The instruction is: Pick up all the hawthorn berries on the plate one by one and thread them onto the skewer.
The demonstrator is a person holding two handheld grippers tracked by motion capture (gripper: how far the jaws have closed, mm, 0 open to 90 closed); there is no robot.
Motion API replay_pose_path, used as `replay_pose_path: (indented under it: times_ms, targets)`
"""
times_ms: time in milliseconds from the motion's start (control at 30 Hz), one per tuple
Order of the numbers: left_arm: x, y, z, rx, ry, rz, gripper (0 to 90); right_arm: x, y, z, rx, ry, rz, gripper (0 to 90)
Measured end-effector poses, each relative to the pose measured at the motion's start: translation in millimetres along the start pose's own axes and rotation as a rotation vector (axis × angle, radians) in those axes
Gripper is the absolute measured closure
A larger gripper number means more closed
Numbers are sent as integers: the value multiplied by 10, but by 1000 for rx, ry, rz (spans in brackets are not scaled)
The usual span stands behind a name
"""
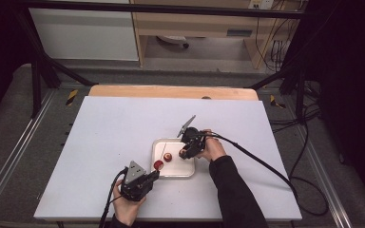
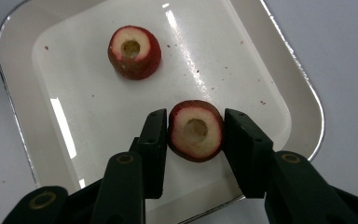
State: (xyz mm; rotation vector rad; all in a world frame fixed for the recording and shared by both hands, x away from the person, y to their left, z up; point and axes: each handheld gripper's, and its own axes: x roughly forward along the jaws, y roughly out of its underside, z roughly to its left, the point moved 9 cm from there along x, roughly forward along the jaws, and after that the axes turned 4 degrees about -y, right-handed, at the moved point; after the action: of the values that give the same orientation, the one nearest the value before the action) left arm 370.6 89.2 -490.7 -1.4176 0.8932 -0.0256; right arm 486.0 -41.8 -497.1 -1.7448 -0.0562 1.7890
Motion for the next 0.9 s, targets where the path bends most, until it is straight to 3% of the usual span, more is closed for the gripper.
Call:
replay_pose_path:
  times_ms: [133, 467, 900]
  targets:
    - [-9, -9, 0, -3, 0, -7, 882, -131, -82, 18, 67, 8, -83, 612]
    - [-7, -31, -63, -21, 19, -24, 882, -509, -236, 150, 251, 19, -365, 614]
    - [19, -82, -211, -28, 31, -42, 882, -845, -267, 328, 467, -60, -747, 615]
